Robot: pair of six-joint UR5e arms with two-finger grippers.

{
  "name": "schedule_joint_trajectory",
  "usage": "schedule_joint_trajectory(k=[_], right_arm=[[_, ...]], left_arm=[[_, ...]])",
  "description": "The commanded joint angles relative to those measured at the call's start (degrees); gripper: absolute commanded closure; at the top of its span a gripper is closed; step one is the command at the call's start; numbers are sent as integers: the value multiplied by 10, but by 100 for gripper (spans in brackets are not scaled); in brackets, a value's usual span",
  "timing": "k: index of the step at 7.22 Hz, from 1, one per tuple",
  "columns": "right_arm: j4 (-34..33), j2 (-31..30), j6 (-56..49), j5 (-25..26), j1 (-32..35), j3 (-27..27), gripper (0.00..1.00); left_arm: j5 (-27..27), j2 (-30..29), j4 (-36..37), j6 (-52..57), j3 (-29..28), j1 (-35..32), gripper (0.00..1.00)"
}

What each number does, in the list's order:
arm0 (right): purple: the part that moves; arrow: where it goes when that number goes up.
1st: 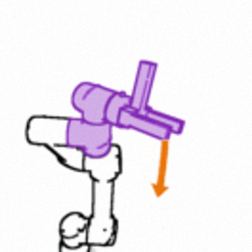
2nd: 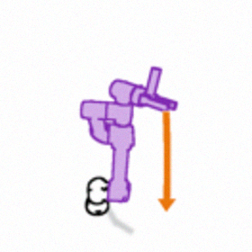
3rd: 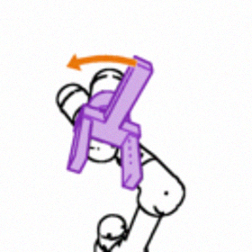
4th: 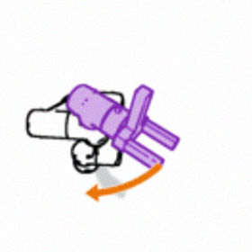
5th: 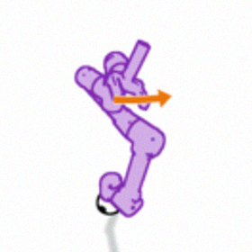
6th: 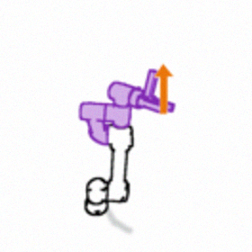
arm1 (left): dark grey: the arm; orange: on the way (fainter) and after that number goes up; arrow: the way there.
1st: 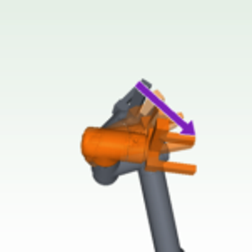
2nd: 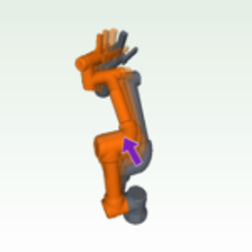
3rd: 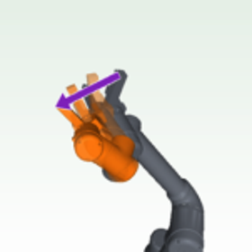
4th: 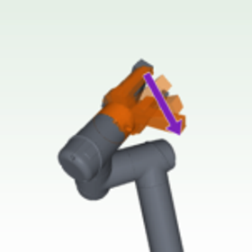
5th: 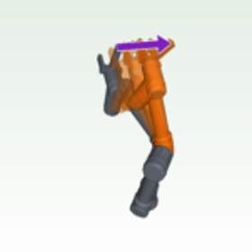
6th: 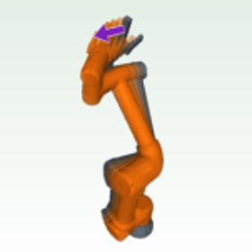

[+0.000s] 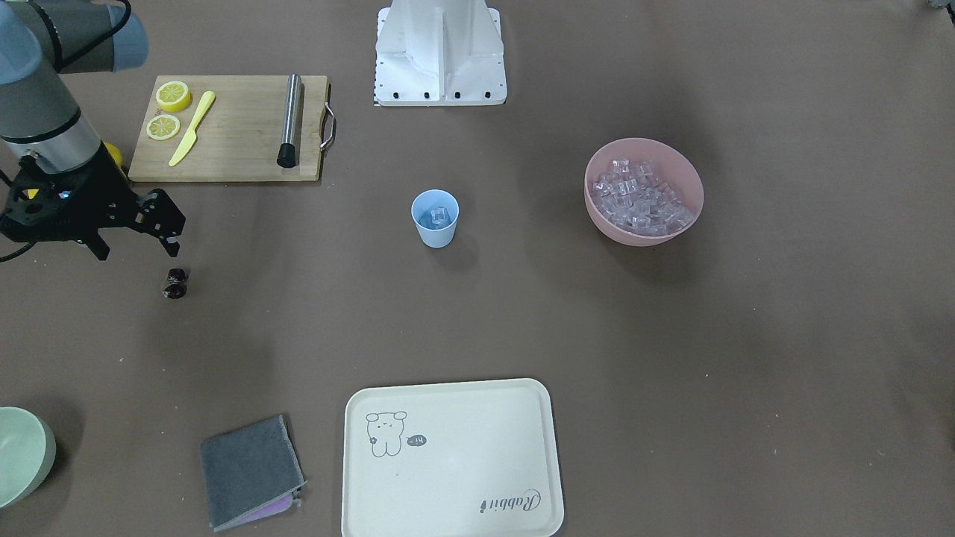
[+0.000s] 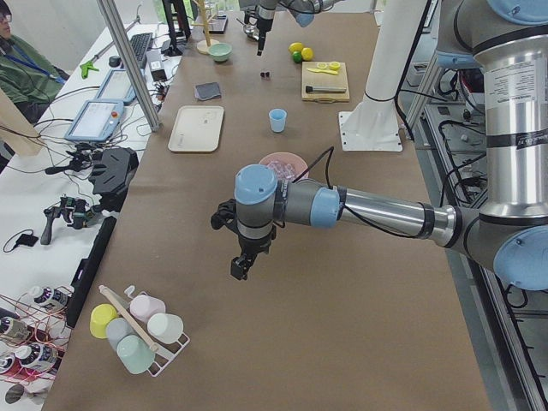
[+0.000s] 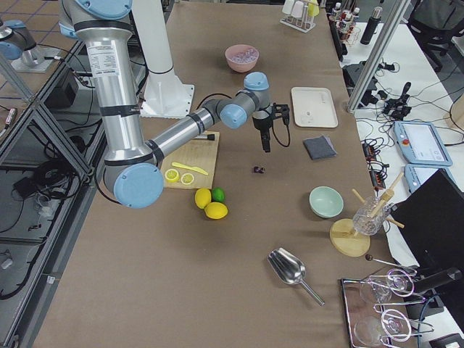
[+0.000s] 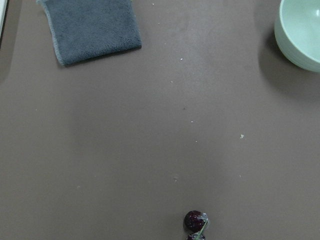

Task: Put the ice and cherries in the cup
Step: 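Reach the right gripper down to the dark cherries and grasp them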

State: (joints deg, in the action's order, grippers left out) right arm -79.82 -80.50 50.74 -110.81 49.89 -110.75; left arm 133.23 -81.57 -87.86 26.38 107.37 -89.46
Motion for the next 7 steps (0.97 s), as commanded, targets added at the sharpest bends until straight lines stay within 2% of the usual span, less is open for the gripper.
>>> schedule_joint_trajectory(k=[1,3,5,7], right_arm=[[48,-11,-9,27,-39,23,0],[50,-17,-9,94,-63,58,0],[51,-26,-8,112,-77,78,8],[51,-19,-4,119,-82,82,38]], left_arm=[[40,1,1,8,-15,-16,1],[55,2,-1,9,-21,-16,1],[61,12,-2,11,-19,-17,1],[61,20,-13,14,-14,-18,1]])
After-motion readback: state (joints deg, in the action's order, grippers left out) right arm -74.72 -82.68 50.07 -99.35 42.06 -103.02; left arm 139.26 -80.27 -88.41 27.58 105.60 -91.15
